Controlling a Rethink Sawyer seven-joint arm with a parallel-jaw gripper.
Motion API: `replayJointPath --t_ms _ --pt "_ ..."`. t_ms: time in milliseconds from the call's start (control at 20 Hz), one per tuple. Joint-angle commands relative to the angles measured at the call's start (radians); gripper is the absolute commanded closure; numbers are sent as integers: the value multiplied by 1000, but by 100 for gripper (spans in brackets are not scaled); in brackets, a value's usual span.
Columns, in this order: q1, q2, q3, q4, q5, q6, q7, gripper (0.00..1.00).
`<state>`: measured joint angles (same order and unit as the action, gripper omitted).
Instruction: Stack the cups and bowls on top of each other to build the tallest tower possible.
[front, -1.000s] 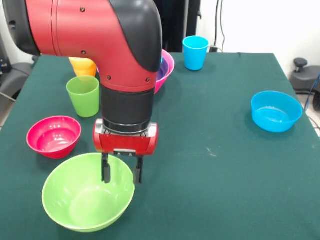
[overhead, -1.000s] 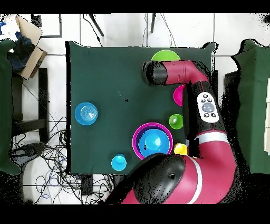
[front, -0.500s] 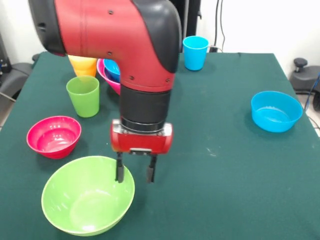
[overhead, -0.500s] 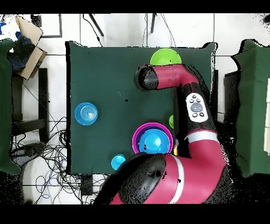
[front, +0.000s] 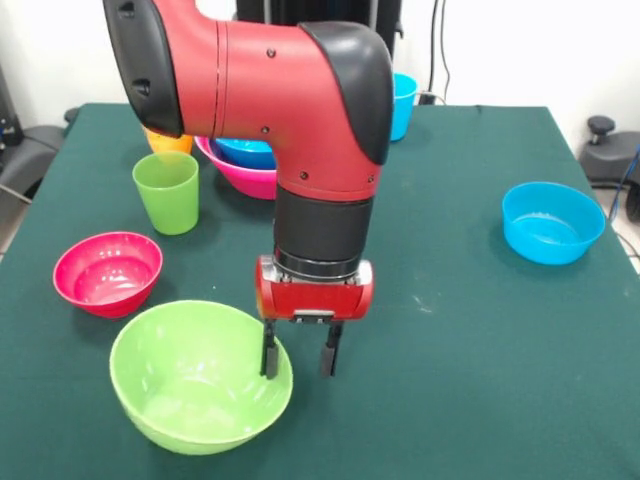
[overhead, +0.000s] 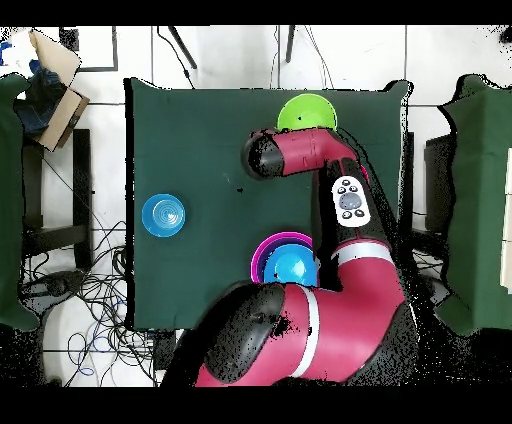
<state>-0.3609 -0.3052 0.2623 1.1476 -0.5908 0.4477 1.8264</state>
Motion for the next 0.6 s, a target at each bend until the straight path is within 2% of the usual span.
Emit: replayJointPath --t_ms 50,350,450,600 --pt "-3 74 3 8 -29 -53 28 0" --pt "-7 85 -3 20 -9 -63 45 0" --pt "4 82 -18 15 -18 -99 65 0" --pt "22 50 -35 25 -10 -89 76 0"
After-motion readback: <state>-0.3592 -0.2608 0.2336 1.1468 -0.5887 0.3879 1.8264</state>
